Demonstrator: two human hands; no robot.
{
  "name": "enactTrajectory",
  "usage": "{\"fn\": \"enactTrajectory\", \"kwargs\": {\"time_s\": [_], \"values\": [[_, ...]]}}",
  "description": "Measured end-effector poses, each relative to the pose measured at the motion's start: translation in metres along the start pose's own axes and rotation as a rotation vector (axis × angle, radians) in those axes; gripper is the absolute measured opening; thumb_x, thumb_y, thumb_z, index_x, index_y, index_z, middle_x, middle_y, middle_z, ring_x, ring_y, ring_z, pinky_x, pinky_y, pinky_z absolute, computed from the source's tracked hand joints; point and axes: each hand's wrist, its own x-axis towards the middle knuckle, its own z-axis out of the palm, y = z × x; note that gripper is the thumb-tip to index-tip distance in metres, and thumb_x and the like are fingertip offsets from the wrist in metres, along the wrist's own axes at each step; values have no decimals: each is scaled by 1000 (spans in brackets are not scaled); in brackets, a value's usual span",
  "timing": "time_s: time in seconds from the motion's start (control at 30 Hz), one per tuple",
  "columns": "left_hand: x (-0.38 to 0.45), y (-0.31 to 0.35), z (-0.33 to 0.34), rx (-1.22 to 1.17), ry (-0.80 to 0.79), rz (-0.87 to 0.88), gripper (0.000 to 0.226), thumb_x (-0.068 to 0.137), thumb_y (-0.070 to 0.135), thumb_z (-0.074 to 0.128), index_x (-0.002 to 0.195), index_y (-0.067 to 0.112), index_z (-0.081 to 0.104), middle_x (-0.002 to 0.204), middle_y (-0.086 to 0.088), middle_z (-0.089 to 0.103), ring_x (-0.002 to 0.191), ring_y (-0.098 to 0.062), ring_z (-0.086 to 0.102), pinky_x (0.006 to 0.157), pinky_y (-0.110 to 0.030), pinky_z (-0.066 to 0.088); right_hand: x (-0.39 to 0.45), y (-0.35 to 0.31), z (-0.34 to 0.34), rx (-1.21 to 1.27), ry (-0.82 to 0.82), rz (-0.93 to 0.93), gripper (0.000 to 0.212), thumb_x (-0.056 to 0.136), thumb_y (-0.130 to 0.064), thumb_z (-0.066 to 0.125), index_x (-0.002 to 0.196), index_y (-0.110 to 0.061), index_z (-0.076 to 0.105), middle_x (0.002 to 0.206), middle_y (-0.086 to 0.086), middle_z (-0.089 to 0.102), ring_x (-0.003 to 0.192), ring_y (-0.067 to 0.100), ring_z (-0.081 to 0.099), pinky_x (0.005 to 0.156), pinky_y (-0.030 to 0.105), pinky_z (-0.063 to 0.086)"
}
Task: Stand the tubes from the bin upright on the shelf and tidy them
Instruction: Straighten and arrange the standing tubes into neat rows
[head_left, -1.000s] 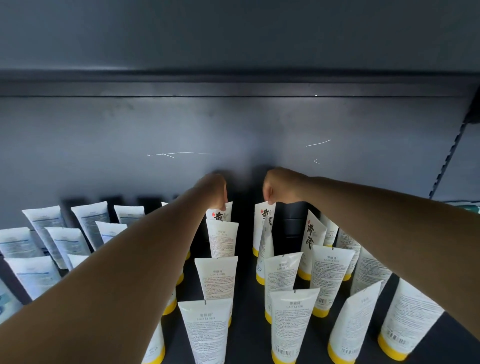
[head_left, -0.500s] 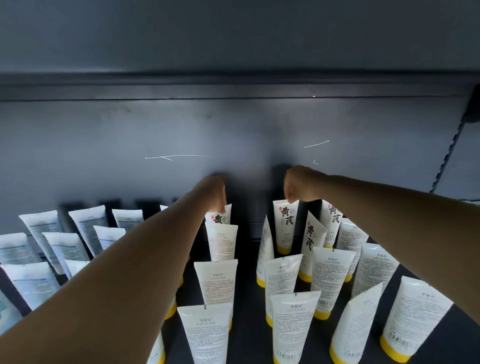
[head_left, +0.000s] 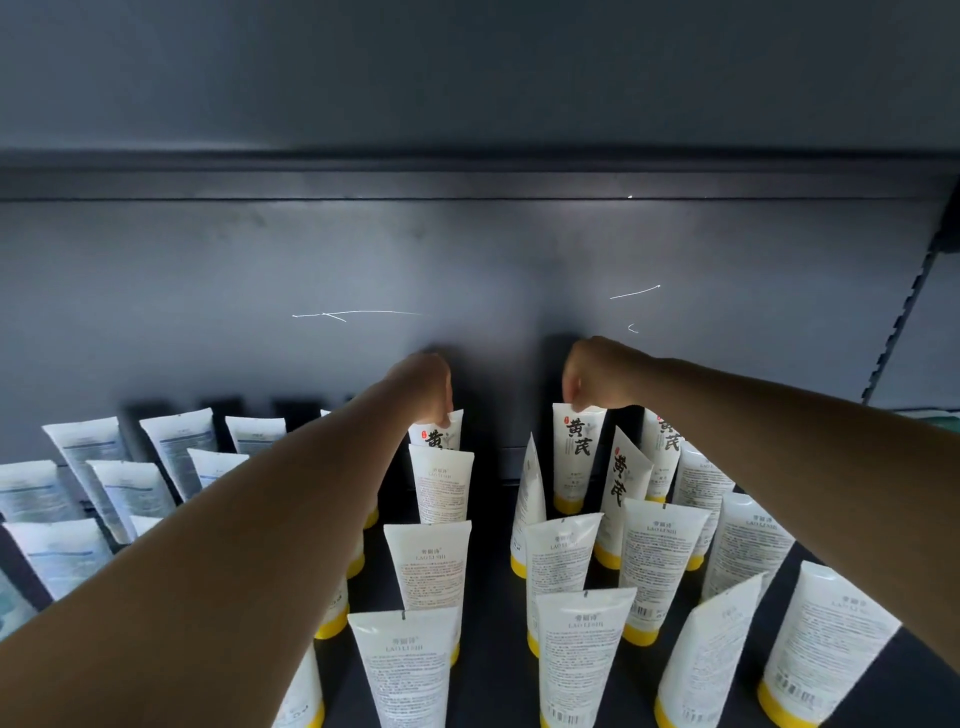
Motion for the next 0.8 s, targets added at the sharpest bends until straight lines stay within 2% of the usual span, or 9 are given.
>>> {"fn": "enactTrajectory", "kwargs": {"time_s": [0.1,0.33,0.43,0.6,0.73,0.8], "values": [[-1,-1,2,-27,22,24,31,81,17,71,111,8,69,111,-10,69,105,-25,64,95,-32,49,-1,2,1,11,25,-3,20,84,-10,66,102,-8,73,105,9,71,102,23,64,93,32,48],[4,7,2,-95,75,77,24,79,11,72,103,7,73,103,-12,72,98,-24,66,88,-27,48,3,0,1,-14,14,0,20,85,-9,66,103,-9,73,107,8,71,102,23,64,79,23,43],[11,23,1,-125,94,130,25,80,11,72,105,6,72,105,-11,72,99,-24,66,89,-27,48,5,1,1,-44,1,-17,22,87,-14,64,108,-11,71,111,6,69,105,22,62,82,23,43],[17,45,12,-138,72,189,24,80,7,70,104,4,72,103,-14,72,95,-25,68,83,-24,47,7,2,3,-99,-14,-27,24,88,-15,62,110,-8,70,113,7,68,108,24,61,94,31,47],[22,48,16,-138,65,182,23,82,6,68,104,4,71,104,-14,71,95,-26,68,81,-24,47,6,-1,0,-102,-24,-16,28,91,-18,59,116,-8,67,120,7,65,112,25,58,97,32,46],[23,47,16,-143,79,177,22,81,6,69,104,4,72,104,-13,72,95,-25,68,76,-20,44,4,-4,-2,-112,-17,3,29,91,-19,58,117,-8,65,121,6,63,110,24,58,92,30,47]]}}
